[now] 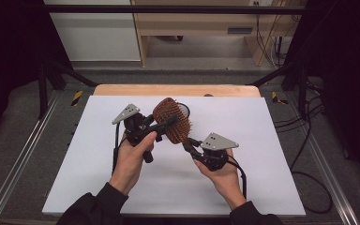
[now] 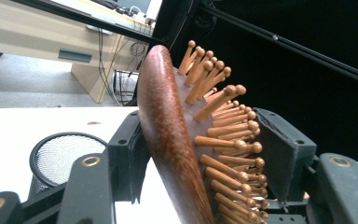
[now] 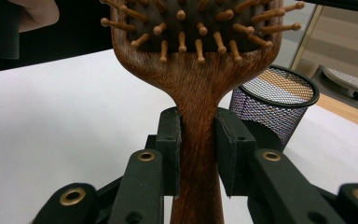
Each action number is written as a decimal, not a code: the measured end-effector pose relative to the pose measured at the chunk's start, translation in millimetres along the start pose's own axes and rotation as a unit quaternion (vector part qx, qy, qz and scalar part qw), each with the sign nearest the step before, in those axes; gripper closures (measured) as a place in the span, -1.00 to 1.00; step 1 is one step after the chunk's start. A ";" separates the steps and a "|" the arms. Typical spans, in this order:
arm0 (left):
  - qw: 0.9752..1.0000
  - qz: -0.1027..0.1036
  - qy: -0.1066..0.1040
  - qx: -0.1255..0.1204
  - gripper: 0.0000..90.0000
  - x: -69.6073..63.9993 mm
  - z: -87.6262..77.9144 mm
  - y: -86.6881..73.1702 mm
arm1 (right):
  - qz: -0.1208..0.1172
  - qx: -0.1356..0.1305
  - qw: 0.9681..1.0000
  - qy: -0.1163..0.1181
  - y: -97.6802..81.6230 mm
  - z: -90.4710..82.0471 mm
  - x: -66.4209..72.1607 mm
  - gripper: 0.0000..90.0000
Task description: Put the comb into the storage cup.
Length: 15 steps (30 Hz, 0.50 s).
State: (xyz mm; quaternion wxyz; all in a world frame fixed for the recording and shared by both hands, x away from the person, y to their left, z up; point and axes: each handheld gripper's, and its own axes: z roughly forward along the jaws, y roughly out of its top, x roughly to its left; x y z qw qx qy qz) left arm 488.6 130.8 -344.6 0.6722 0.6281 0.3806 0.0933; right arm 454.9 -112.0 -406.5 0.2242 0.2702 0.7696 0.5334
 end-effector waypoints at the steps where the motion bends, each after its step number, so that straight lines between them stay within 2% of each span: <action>1: 1.000 0.000 -0.001 0.000 -0.07 -1.0 -0.2 -0.1 | 0.000 0.001 1.000 0.000 -0.2 0.4 0.2 0.62; 6: 1.000 0.005 -0.006 0.000 0.05 -6.7 -0.3 -0.5 | -0.002 0.005 1.000 0.000 -2.3 3.0 1.7 0.62; 15: 1.000 0.006 -0.005 0.003 0.12 -11.0 -0.4 -1.0 | 0.002 0.008 1.000 0.005 -4.1 4.6 2.0 0.61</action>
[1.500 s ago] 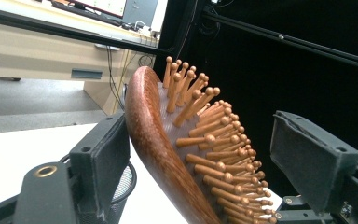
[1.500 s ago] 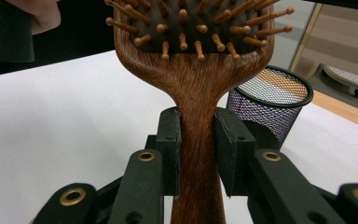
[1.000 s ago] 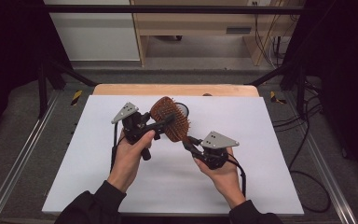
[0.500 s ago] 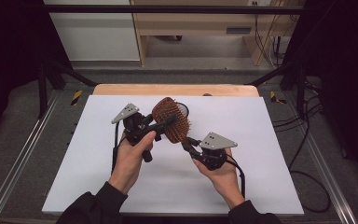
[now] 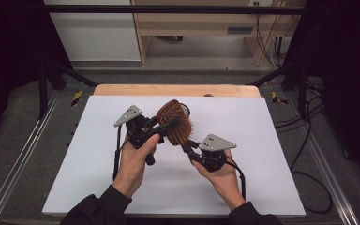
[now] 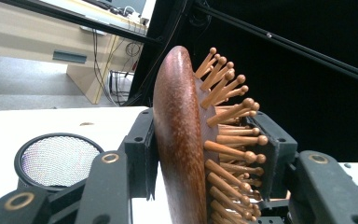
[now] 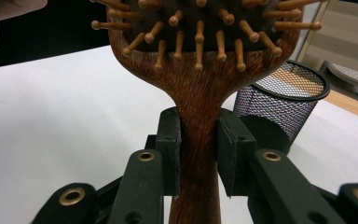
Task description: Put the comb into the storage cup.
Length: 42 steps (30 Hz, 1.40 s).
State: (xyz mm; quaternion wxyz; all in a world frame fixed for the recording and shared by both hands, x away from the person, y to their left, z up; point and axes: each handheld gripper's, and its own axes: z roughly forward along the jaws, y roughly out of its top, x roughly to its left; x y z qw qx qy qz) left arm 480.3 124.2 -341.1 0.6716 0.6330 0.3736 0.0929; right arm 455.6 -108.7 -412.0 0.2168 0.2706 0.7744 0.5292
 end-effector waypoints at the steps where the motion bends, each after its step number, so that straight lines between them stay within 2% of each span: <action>1: 1.000 -0.001 -0.001 0.000 0.12 -0.1 0.0 -0.1 | 0.000 0.000 1.000 0.000 -0.2 0.2 -0.1 0.61; 12: 1.000 -0.006 -0.007 0.002 0.14 0.1 0.0 -0.4 | 0.011 0.000 1.000 0.008 -2.0 1.8 -1.4 0.60; 14: 1.000 -0.003 -0.005 0.002 0.14 0.1 -0.1 -0.7 | 0.019 0.001 1.000 0.015 -2.7 2.5 -2.2 0.57; 17: 1.000 0.004 0.002 0.003 0.14 1.9 -0.8 -1.0 | 0.025 -0.001 1.000 0.013 -3.4 1.9 -3.4 0.40; 19: 1.000 -0.002 0.004 -0.001 0.14 4.5 -1.9 -0.9 | 0.035 -0.005 0.999 0.011 -3.5 -0.8 -6.1 0.28; 20: 1.000 -0.003 0.004 -0.001 0.14 5.3 -2.6 -0.7 | 0.035 -0.005 0.999 0.011 -3.5 -0.8 -6.1 0.28; 21: 1.000 -0.002 0.006 -0.002 0.14 6.4 -3.4 -0.2 | 0.038 -0.005 0.999 0.012 -4.4 -2.1 -7.7 0.18; 22: 1.000 -0.001 0.008 -0.003 0.14 7.3 -4.2 0.3 | 0.038 -0.005 0.999 0.012 -4.4 -2.1 -7.7 0.18; 26: 1.000 -0.001 0.015 -0.006 0.14 11.0 -8.3 2.4 | 0.054 -0.005 0.998 0.015 -9.8 -2.7 -12.6 -0.03; 28: 1.000 0.001 0.019 -0.008 0.14 13.3 -10.8 3.6 | 0.058 -0.006 0.998 0.007 -12.3 -2.6 -14.4 -0.12; 30: 1.000 0.002 0.024 -0.010 0.14 15.1 -12.7 4.6 | 0.068 -0.006 0.998 0.010 -13.7 -2.6 -16.5 -0.19; 31: 1.000 0.003 0.027 -0.011 0.14 16.9 -14.2 5.4 | 0.072 -0.007 0.997 0.006 -14.6 -1.7 -17.6 -0.29; 34: 0.999 0.005 0.031 -0.013 0.14 18.4 -16.0 6.2 | 0.072 -0.002 0.997 -0.001 -15.5 -0.4 -18.4 -0.36; 35: 0.999 0.006 0.033 -0.013 0.14 19.1 -16.9 6.6 | 0.069 0.009 0.998 -0.009 -16.3 1.5 -18.6 -0.40; 42: 0.999 0.011 0.042 -0.017 0.14 23.2 -20.5 8.5 | 0.069 0.021 0.997 -0.001 -17.4 3.3 -19.6 -0.50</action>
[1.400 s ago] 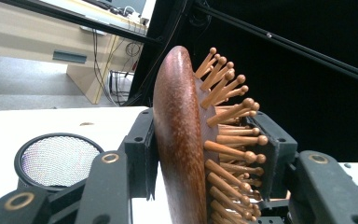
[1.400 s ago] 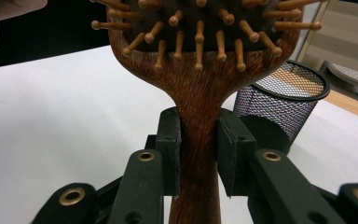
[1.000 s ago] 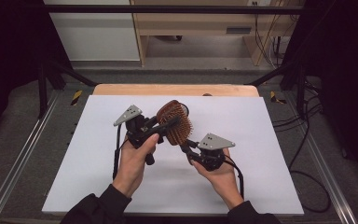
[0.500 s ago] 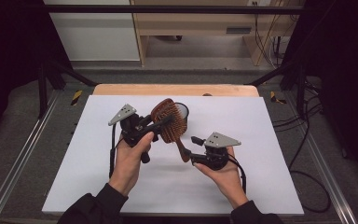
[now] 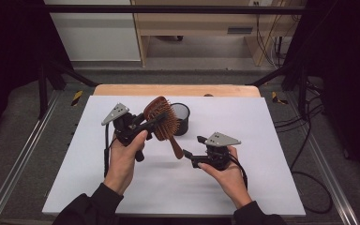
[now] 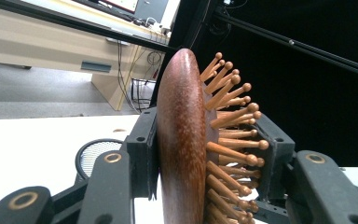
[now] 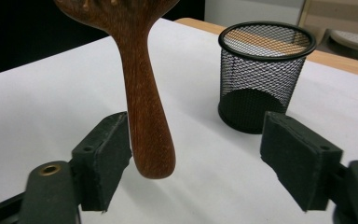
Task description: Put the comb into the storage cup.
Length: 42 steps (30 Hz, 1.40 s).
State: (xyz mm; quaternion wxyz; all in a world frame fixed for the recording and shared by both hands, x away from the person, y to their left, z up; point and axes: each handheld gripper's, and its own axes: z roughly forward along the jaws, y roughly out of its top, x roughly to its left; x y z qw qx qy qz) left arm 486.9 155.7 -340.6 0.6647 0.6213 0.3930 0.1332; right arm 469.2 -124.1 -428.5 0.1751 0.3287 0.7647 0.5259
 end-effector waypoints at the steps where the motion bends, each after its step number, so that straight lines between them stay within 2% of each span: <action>1: 1.000 0.000 0.001 0.000 0.14 0.4 -0.2 0.1 | 0.001 0.003 1.000 0.002 -0.5 0.2 -0.8 -0.54; 6: 1.000 0.002 0.005 0.000 0.14 2.2 -1.4 0.4 | 0.006 0.007 1.000 0.005 -1.8 0.4 -2.9 -0.65; 12: 1.000 0.004 0.006 -0.001 0.14 2.9 -2.3 0.7 | 0.002 0.015 1.000 -0.005 -3.2 0.4 -4.7 -0.71; 17: 1.000 0.004 0.007 -0.001 0.14 3.0 -2.8 1.1 | 0.004 0.018 1.000 -0.014 -3.8 0.0 -6.3 -0.74; 42: 1.000 0.015 0.011 -0.011 0.13 4.4 -5.0 10.6 | -0.005 0.022 1.000 -0.017 -4.7 -2.2 -8.7 -0.76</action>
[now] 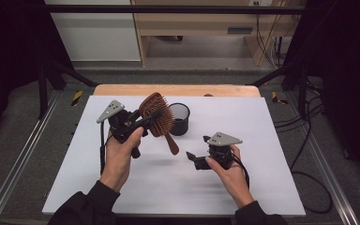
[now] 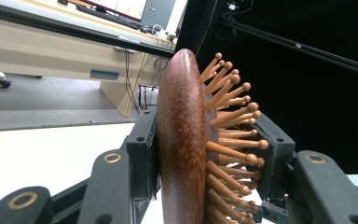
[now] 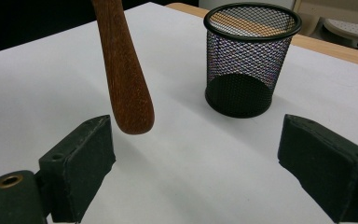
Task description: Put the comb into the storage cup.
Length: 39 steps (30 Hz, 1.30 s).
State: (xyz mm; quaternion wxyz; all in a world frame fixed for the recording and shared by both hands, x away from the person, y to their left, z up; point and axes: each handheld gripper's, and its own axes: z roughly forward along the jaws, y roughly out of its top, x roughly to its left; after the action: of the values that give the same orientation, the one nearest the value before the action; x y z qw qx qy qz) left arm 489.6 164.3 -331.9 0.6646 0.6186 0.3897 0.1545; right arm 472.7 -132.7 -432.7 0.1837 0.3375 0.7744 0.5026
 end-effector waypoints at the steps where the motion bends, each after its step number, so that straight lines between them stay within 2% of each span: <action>1: 1.000 0.001 0.000 -0.001 0.13 -0.1 -0.1 0.9 | 0.000 0.000 1.000 0.000 0.0 -0.1 -0.1 -0.76; 18: 1.000 0.010 0.006 -0.010 0.13 0.2 3.7 16.8 | 0.005 0.002 1.000 0.005 -0.5 -1.1 -2.1 -0.78; 22: 1.000 0.015 0.006 -0.014 0.13 0.5 7.9 23.0 | 0.006 0.000 1.000 0.006 -0.1 -2.1 -2.6 -0.78; 30: 0.999 0.008 0.004 -0.033 0.13 4.5 15.6 37.2 | 0.000 0.002 1.000 0.005 -0.2 -3.6 -4.1 -0.77; 39: 0.999 0.017 0.006 -0.037 0.13 8.4 26.9 48.9 | -0.002 0.003 1.000 0.005 -1.3 -5.3 -6.9 -0.77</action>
State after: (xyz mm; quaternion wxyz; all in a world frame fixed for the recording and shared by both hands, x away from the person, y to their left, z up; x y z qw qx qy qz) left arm 527.7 160.3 -290.5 0.6819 0.5993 0.3773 0.1831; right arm 473.8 -141.4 -431.9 0.1800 0.3344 0.7774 0.5014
